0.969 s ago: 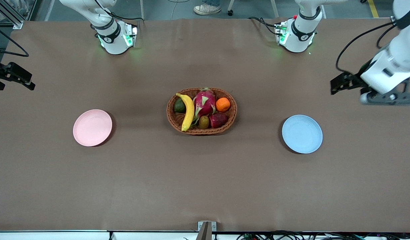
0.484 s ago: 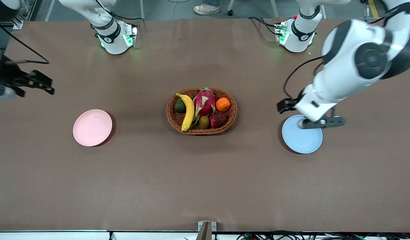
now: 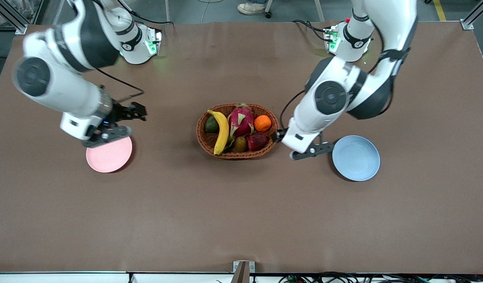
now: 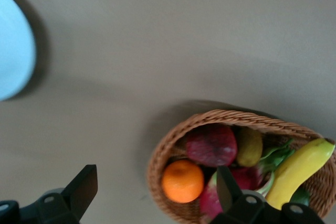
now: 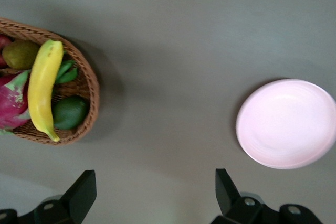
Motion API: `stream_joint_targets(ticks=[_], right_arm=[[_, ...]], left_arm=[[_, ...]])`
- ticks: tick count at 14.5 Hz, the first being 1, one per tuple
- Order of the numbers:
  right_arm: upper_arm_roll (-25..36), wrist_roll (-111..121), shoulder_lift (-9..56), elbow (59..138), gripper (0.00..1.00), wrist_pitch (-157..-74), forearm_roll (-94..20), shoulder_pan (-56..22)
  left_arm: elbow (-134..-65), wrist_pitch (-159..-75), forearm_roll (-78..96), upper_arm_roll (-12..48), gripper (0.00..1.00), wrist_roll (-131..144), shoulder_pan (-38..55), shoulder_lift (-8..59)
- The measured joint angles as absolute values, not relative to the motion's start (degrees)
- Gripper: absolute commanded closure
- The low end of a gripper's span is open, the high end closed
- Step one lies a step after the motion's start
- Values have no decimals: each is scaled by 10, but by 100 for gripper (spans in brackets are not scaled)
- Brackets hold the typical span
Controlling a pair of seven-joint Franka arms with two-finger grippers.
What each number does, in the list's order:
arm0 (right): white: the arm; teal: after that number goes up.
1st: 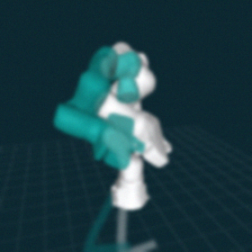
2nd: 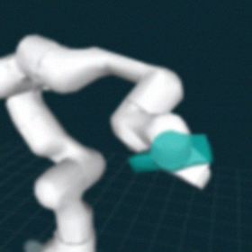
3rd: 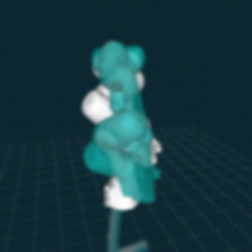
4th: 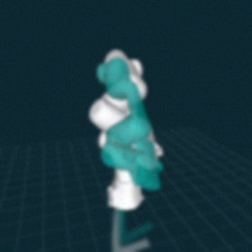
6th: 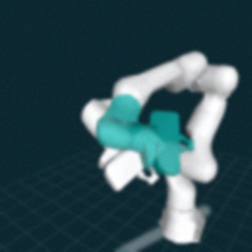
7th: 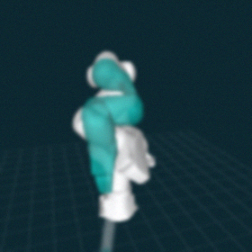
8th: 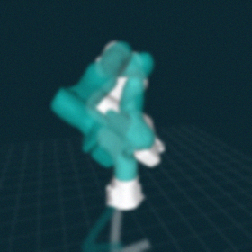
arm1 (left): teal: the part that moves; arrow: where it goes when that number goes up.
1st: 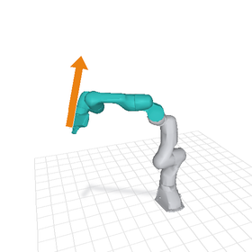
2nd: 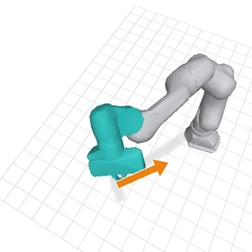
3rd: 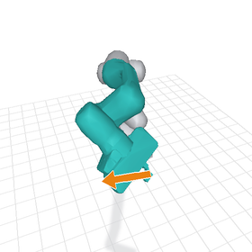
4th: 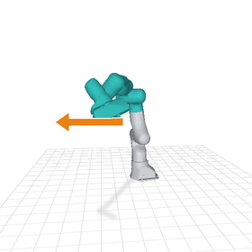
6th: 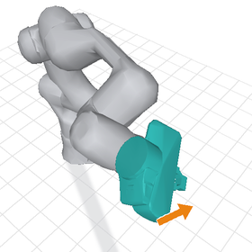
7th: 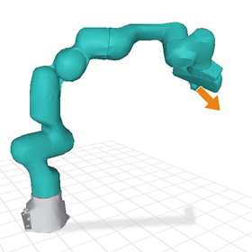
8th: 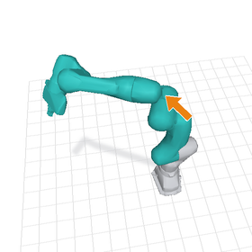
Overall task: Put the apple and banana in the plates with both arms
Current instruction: 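Grasp the banana with the right gripper while the left gripper grasps the apple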
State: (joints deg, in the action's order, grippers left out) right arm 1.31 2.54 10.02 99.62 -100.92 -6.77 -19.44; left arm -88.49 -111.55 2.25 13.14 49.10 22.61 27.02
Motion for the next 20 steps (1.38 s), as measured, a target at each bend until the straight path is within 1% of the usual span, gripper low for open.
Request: stream_joint_targets(ticks=[4, 9, 12, 14, 20], right_arm=[[13, -11, 159, 998, 0, -1066, -100, -257], [13, -62, 216, 999, 7, -1144, -167, -313], [14, -65, 243, 999, 8, -1164, -188, -318], [15, -65, 256, 999, 10, -1179, -211, -318], [14, -107, 295, 998, 10, -1260, -244, -333]], left_arm=[[-884, -1181, 23, 131, 0, 579, 268, 329], [-884, -1214, 23, 131, 0, 599, 277, 373], [-883, -1219, 23, 131, 0, 599, 279, 389], [-883, -1240, 23, 131, 0, 599, 281, 398], [-882, -1249, 24, 134, 0, 600, 284, 404]])
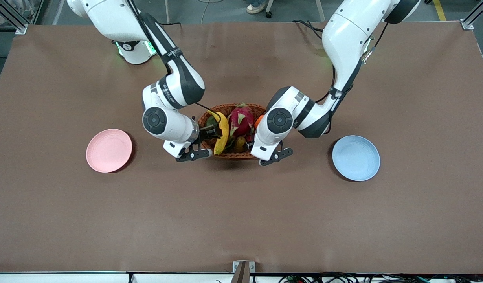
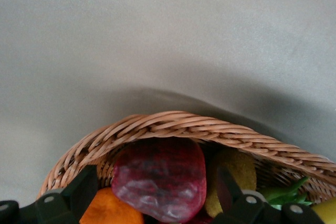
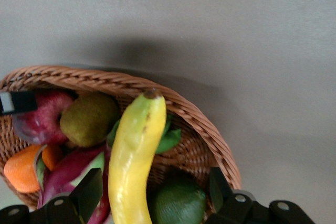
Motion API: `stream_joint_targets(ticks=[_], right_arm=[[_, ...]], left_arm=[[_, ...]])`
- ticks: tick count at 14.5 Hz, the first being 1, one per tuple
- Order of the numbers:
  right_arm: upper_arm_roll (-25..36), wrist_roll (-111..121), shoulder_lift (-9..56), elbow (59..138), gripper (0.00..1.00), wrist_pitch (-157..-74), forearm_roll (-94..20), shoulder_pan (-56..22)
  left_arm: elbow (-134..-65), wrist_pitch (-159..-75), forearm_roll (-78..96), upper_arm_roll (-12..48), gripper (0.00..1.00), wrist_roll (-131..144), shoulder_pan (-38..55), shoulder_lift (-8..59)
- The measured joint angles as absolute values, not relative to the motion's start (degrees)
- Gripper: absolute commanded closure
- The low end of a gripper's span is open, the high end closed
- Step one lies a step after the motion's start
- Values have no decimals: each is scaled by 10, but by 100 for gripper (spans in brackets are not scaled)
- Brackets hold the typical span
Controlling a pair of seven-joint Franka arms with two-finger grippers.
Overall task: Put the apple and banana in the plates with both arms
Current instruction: 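Grasp the banana with the right gripper while the left gripper grasps the apple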
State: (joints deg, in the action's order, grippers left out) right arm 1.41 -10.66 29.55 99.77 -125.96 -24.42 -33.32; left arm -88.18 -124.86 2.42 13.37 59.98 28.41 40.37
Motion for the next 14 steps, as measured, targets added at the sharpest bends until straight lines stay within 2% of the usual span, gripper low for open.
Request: stream_joint_targets(ticks=[8, 10, 14], right_arm=[[14, -118, 328, 996, 18, -1296, -258, -354], [14, -122, 330, 995, 20, -1296, -258, -357], [14, -128, 333, 995, 27, -1297, -259, -362]], left_arm=[[-882, -1249, 37, 140, 1, 600, 287, 417], [-882, -1249, 38, 140, 5, 600, 290, 420], [-887, -1249, 38, 140, 20, 600, 292, 423]])
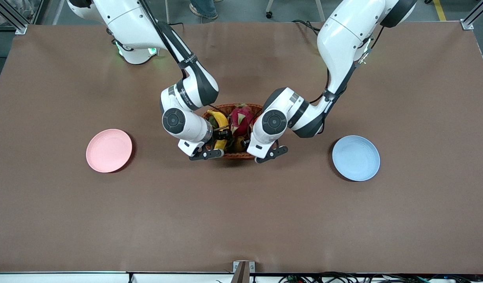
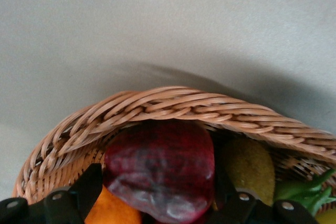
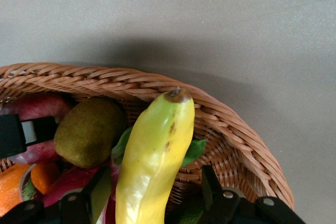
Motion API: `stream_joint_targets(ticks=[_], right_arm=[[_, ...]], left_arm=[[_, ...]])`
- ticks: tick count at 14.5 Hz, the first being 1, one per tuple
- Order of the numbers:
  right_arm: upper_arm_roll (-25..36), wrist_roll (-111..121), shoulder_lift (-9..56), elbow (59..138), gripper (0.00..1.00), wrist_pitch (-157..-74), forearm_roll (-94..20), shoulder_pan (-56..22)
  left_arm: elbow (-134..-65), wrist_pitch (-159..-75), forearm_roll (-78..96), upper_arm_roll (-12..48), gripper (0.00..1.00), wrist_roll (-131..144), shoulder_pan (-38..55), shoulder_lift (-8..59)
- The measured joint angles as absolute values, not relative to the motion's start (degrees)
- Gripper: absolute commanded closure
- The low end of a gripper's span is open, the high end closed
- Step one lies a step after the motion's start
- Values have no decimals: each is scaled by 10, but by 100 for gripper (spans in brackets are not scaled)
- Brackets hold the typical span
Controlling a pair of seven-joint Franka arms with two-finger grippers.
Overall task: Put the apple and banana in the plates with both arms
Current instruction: 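Grasp the banana with the right gripper while the left gripper grasps the apple, then move the banana over the pink plate while the left gripper lowers the apple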
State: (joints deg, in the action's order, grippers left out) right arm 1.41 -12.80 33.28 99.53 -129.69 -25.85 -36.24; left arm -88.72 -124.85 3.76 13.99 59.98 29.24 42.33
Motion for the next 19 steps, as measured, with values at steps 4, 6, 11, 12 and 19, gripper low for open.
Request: stream_joint_targets(ticks=[4, 6, 11, 12, 19], right_arm=[[14, -129, 335, 995, 27, -1297, -259, -362], [14, -129, 336, 995, 29, -1300, -259, -362], [14, -129, 337, 995, 38, -1302, -259, -362], [14, -129, 337, 995, 37, -1302, -259, -362], [14, -134, 342, 995, 58, -1303, -259, -369]], left_arm=[[-886, -1249, 38, 140, 58, 600, 298, 426], [-885, -1249, 38, 140, 77, 600, 298, 426], [-876, -1239, 38, 140, 86, 608, 295, 407], [-873, -1224, 38, 139, 86, 608, 292, 394], [-872, -1078, 38, 134, 86, 580, 201, 275]])
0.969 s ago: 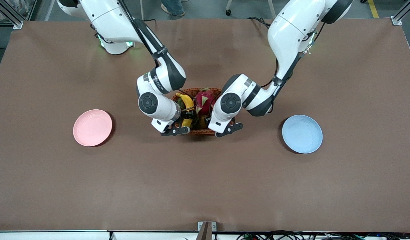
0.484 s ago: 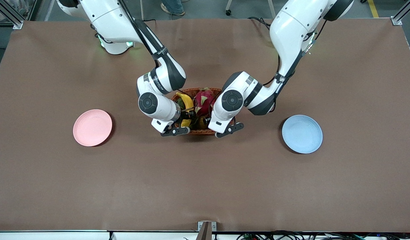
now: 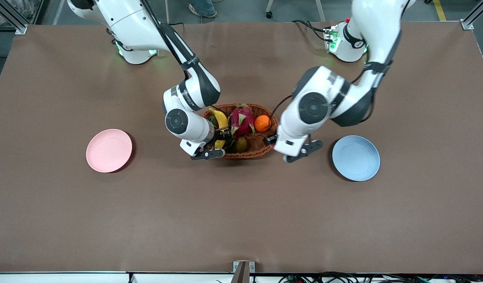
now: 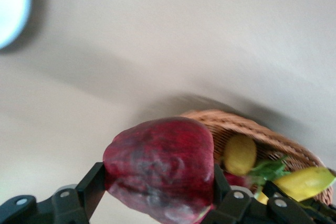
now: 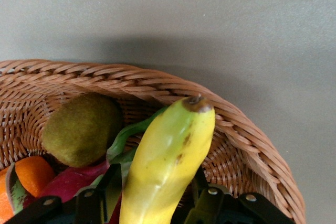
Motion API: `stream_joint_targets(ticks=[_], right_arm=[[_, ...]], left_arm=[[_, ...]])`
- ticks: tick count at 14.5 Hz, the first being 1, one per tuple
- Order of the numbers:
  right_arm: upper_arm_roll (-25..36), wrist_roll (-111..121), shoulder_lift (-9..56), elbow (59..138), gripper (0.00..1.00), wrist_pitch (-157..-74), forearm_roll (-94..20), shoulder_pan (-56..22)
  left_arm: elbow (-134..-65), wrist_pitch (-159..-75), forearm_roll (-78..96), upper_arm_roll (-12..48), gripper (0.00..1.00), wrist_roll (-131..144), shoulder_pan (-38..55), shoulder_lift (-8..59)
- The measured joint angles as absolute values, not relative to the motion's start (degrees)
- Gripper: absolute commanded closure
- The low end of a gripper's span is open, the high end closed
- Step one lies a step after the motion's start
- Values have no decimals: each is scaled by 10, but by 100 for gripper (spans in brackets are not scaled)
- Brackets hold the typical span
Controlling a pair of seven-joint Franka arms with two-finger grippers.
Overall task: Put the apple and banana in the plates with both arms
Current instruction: 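Move the banana over the pink plate while the left gripper lowers the apple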
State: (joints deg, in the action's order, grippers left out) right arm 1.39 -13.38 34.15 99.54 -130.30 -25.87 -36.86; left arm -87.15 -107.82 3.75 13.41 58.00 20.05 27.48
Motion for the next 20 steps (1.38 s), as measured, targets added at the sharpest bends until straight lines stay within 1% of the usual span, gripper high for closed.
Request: stream_joint_targets(ticks=[1, 2, 3, 4, 9, 10, 12, 13, 14, 15, 16, 17, 18, 19, 20], right_arm=[[14, -134, 342, 995, 66, -1304, -259, -369], [14, -134, 342, 995, 80, -1305, -259, -369], [14, -134, 342, 994, 90, -1305, -259, -370], [14, -134, 342, 993, 95, -1305, -259, -371], [22, -134, 340, 967, 96, -1292, -259, -370], [32, -134, 334, 958, 96, -1271, -259, -366], [64, -128, 311, 940, 96, -1202, -255, -347], [85, -119, 296, 936, 96, -1169, -243, -333], [107, -109, 283, 936, 96, -1141, -210, -320], [125, -102, 275, 937, 96, -1119, -167, -309], [138, -98, 272, 942, 96, -1105, -130, -300], [147, -94, 272, 947, 96, -1099, -107, -291], [153, -82, 273, 954, 96, -1099, -95, -281], [158, -61, 274, 960, 95, -1099, -89, -265], [160, -36, 275, 964, 95, -1099, -87, -244]], left_arm=[[-874, -1072, 36, 133, 85, 575, 183, 270], [-877, -1070, 29, 132, 85, 569, 167, 269], [-885, -1069, 13, 131, 85, 559, 150, 270], [-896, -1069, -7, 131, 85, 548, 134, 271], [-942, -1072, -37, 131, 85, 462, 40, 292], [-953, -1077, -38, 131, 84, 439, 22, 296], [-975, -1087, -38, 131, 80, 388, -16, 303], [-984, -1093, -38, 131, 79, 370, -35, 307], [-991, -1102, -38, 131, 75, 356, -52, 314], [-996, -1108, -38, 131, 69, 346, -65, 321], [-999, -1114, -38, 131, 59, 337, -73, 331], [-1000, -1120, -38, 131, 39, 334, -77, 340], [-1000, -1126, -38, 131, 15, 334, -77, 348], [-999, -1126, -38, 132, 0, 334, -77, 351], [-997, -1126, -38, 133, 0, 334, -76, 350]])
